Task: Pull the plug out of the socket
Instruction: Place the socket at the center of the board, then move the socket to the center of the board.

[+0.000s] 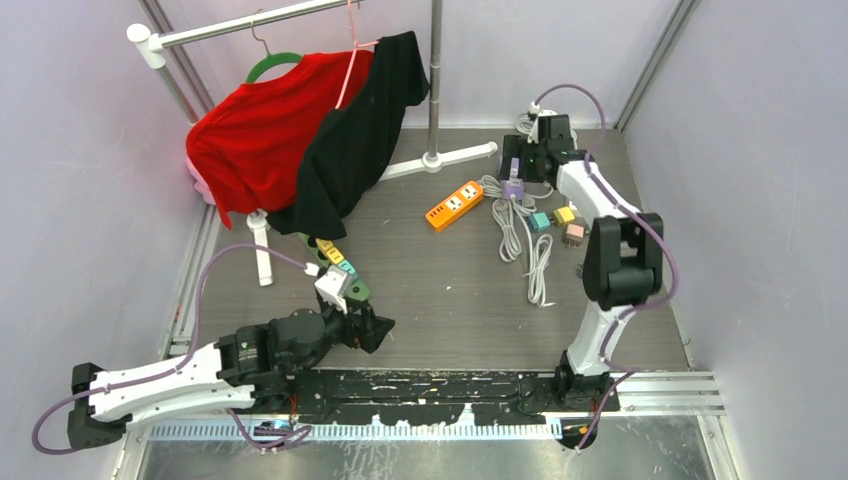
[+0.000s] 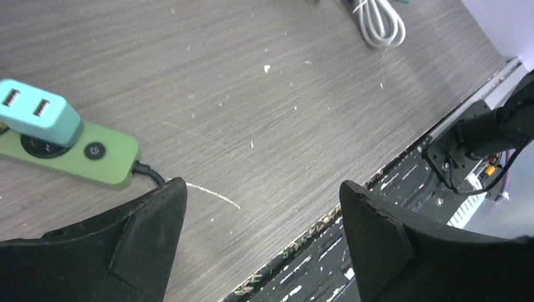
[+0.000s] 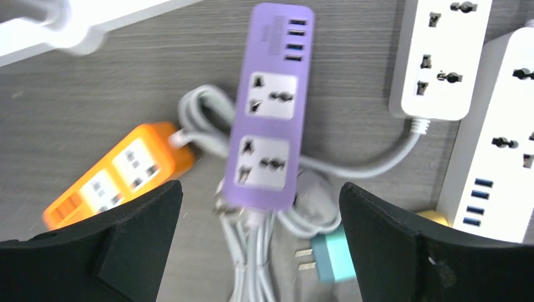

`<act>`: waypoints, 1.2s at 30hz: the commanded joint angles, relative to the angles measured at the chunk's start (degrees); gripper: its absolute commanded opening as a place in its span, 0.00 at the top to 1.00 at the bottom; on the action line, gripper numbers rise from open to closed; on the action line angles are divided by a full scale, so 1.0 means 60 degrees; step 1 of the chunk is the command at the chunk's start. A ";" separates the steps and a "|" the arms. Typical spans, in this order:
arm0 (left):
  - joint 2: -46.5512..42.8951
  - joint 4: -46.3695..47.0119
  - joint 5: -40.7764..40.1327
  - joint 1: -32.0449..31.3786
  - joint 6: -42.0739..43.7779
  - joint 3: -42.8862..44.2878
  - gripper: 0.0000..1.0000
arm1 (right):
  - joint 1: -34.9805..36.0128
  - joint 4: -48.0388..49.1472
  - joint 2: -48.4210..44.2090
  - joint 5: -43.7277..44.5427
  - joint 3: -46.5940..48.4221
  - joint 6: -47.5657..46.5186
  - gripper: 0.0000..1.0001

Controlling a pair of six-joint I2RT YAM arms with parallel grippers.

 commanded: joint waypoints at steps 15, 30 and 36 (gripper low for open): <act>0.2013 0.0444 0.1787 0.2799 0.1536 0.2429 0.00 | -0.1915 0.2193 -0.7990 -0.8983 -0.5500 0.0161 0.00; 0.3176 -0.1201 0.1085 0.5886 -0.2831 0.2143 0.19 | -0.2287 0.2451 -0.7846 -0.9059 -0.6018 0.0293 0.00; 0.4226 -0.2590 -0.0297 0.5876 -0.4393 0.2446 0.17 | -0.2285 0.2606 -0.7751 -0.9137 -0.6106 0.0534 0.00</act>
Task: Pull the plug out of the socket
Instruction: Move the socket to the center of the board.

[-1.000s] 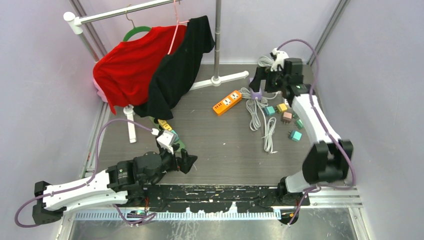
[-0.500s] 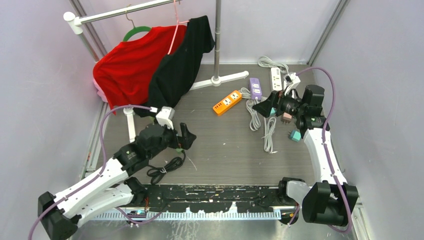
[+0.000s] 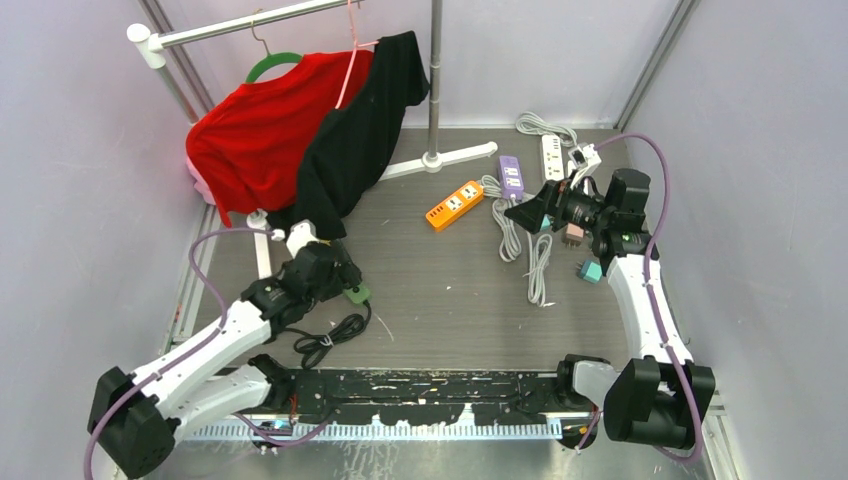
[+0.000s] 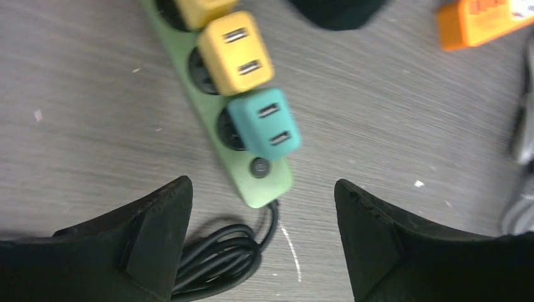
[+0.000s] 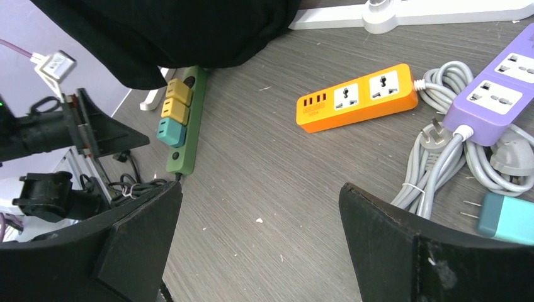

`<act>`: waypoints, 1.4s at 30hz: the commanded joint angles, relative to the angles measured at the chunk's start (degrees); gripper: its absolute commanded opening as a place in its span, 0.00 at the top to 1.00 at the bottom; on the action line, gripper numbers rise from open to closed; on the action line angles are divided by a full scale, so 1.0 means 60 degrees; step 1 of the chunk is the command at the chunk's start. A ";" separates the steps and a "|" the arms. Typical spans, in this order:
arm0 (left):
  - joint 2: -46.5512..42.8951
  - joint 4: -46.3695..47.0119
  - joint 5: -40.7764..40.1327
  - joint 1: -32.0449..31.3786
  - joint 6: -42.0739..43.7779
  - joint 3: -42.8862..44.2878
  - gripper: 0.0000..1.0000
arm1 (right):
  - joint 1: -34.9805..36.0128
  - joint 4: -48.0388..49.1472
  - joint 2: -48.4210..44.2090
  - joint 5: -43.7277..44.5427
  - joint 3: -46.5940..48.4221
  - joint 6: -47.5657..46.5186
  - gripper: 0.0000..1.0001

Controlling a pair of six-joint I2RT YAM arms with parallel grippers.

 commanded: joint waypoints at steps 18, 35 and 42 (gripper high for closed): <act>0.4583 -0.1466 -0.1369 0.0040 -0.1516 0.2214 0.04 | 0.0003 0.0705 0.0183 -0.0508 -0.0057 0.0487 0.00; 0.5468 -0.0515 -0.1197 0.0036 -0.1319 0.2028 0.39 | 0.0008 0.0749 0.0252 -0.0691 -0.0071 0.0562 0.00; 0.4794 -0.0211 -0.1050 0.0026 -0.1368 0.1552 0.70 | 0.0009 0.0749 0.0264 -0.0713 -0.0073 0.0547 0.00</act>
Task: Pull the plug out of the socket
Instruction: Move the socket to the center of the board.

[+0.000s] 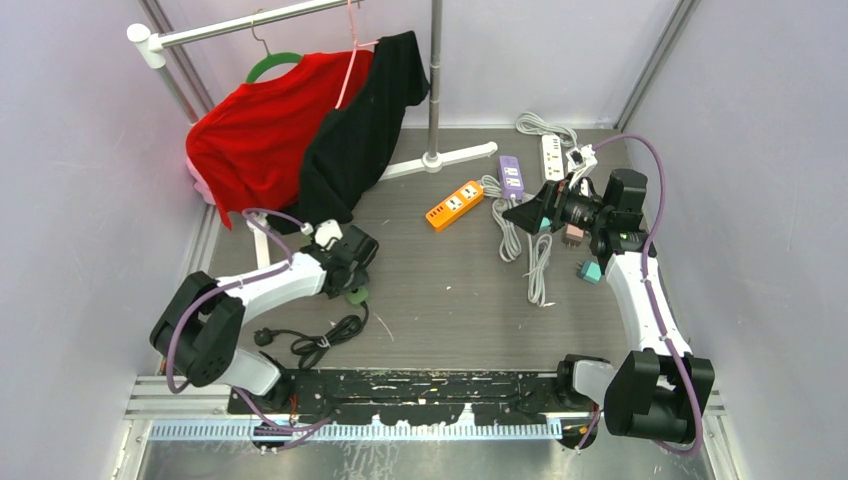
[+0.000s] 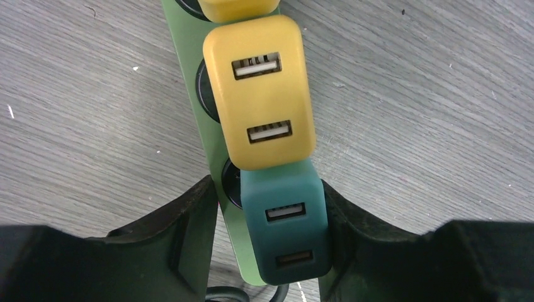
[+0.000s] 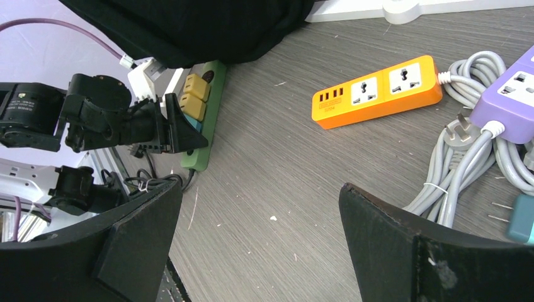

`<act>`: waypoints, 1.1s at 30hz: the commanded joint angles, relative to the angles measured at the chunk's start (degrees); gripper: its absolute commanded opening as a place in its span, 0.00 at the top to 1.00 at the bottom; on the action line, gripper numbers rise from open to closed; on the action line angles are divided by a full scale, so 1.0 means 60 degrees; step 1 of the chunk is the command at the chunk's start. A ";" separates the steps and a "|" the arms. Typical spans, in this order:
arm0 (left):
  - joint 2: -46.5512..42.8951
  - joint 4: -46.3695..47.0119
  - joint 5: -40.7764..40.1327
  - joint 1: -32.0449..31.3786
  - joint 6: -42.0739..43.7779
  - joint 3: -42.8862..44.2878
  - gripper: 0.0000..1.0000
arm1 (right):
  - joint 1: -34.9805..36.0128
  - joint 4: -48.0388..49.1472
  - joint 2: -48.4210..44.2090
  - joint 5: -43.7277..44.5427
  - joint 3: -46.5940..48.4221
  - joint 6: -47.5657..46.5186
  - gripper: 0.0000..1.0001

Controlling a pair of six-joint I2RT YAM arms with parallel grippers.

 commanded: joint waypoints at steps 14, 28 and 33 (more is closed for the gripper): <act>-0.2037 0.2439 0.2106 -0.1033 0.3030 -0.1024 1.00 | 0.0010 0.0470 -0.0010 -0.0233 0.0038 0.0085 0.00; 0.0394 0.4017 0.7358 -0.2094 0.8155 0.0026 1.00 | 0.0010 0.0394 -0.0017 -0.0228 0.0058 -0.0049 0.00; 0.1941 0.2779 0.8383 -0.2936 1.0658 0.1299 0.98 | 0.0010 0.0173 -0.0021 -0.0195 0.0124 -0.0276 0.00</act>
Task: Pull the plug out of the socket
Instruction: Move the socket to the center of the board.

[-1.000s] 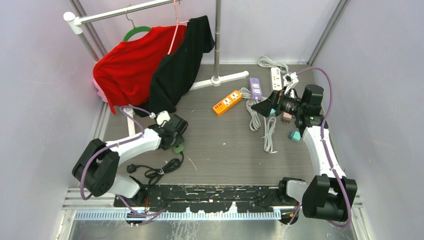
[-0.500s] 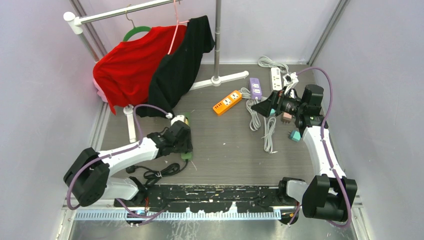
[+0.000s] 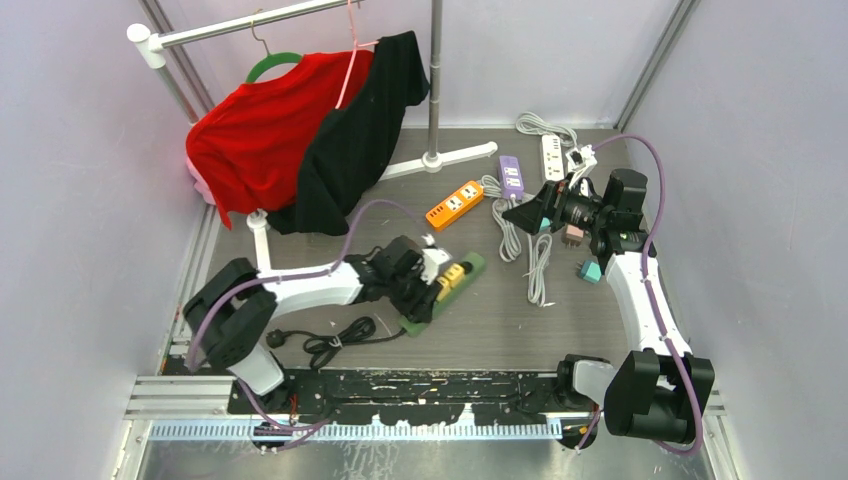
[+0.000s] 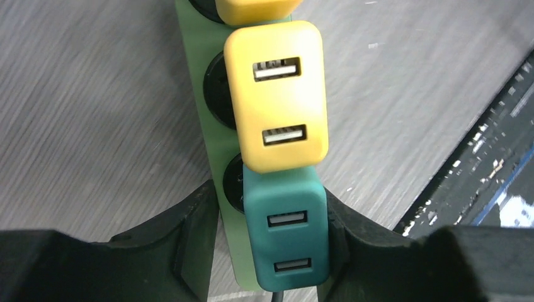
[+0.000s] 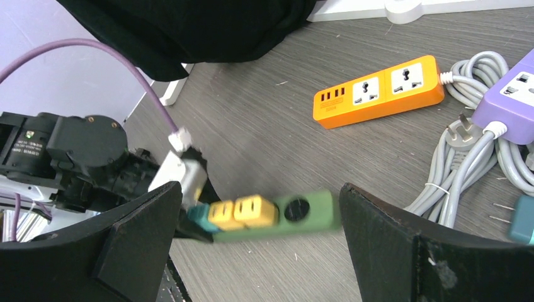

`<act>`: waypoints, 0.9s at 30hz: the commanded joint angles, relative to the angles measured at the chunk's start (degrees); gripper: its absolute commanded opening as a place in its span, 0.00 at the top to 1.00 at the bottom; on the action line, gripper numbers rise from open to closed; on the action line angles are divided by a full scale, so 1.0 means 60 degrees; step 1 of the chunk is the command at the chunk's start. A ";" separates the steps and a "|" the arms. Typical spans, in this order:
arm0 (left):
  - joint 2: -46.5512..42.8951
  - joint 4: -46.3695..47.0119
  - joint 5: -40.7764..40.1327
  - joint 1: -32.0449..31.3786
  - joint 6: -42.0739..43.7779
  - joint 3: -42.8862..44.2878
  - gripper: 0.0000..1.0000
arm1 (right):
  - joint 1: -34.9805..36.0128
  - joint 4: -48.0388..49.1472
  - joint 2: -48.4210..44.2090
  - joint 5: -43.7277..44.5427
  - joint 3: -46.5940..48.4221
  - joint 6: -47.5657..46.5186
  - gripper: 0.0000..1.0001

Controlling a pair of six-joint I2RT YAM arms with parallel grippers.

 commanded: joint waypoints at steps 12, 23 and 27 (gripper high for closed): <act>0.1776 -0.0494 -0.0188 -0.1914 0.3845 0.1858 0.42 | 0.0010 -0.1929 0.0004 0.0101 0.0622 -0.2948 0.00; -0.1476 0.2236 -0.0535 -0.1930 0.3261 -0.0557 0.31 | 0.0009 -0.8466 0.0175 -0.2009 0.0656 -1.3475 0.00; -0.2741 0.4115 -0.0851 -0.1907 0.2597 -0.2158 0.18 | 0.0177 -0.9848 0.0733 -0.1750 0.0405 -1.6131 0.00</act>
